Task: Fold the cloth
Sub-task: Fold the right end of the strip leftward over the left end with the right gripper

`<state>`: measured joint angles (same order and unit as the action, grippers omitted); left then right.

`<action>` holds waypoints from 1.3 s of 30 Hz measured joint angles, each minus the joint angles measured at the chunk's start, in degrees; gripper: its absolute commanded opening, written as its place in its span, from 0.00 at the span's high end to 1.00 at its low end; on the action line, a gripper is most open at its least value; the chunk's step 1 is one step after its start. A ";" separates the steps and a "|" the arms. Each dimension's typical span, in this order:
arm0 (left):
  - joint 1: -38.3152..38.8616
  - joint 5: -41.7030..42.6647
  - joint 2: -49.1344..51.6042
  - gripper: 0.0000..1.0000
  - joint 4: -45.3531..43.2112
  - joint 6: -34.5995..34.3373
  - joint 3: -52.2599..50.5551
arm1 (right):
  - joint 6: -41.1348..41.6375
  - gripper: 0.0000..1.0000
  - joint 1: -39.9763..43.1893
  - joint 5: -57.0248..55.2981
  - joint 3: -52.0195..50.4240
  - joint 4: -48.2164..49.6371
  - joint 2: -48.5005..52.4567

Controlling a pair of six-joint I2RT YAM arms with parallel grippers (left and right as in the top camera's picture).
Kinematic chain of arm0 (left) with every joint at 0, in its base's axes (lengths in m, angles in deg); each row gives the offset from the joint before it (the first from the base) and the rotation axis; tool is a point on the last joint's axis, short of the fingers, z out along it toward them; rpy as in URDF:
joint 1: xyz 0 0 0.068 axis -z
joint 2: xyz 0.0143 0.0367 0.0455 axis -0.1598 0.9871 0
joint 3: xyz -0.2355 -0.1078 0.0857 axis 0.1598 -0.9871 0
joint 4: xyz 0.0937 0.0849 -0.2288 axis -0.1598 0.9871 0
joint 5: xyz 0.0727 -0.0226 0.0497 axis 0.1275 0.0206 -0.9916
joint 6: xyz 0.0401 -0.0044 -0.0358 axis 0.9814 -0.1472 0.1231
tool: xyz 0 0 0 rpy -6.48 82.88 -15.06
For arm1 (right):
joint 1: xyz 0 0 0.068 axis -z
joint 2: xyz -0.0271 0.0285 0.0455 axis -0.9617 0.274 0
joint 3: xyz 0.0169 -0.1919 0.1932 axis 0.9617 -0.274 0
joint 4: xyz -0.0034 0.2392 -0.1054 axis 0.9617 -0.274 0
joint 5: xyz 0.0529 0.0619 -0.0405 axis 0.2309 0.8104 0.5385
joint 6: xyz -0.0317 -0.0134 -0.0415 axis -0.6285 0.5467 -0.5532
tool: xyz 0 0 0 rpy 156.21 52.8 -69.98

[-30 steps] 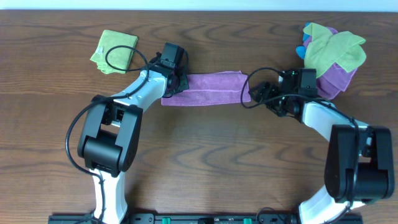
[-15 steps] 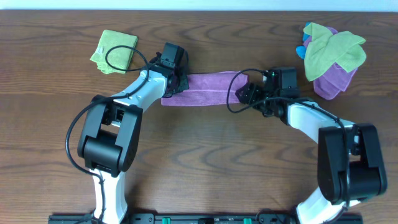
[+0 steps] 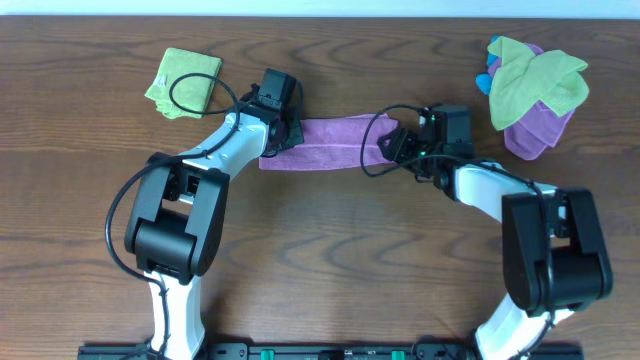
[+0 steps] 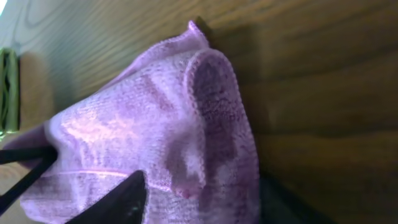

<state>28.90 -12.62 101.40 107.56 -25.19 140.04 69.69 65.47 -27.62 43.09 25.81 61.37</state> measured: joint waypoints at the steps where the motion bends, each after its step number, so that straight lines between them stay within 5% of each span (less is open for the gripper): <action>1: 0.00 0.17 0.00 0.94 0.00 -0.02 0.00 | 0.07 0.64 0.00 -0.15 0.00 0.37 0.28; 9: -0.11 0.79 0.00 0.94 0.09 -0.20 0.00 | -0.72 0.99 -0.61 -2.08 -0.13 3.76 1.07; 39: -0.22 2.49 0.00 0.94 0.44 -0.22 0.02 | -6.69 0.99 -7.89 2.21 3.87 10.99 -3.56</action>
<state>28.68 -10.12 101.40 108.00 -25.41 140.06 63.01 57.58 -25.41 46.96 36.80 57.81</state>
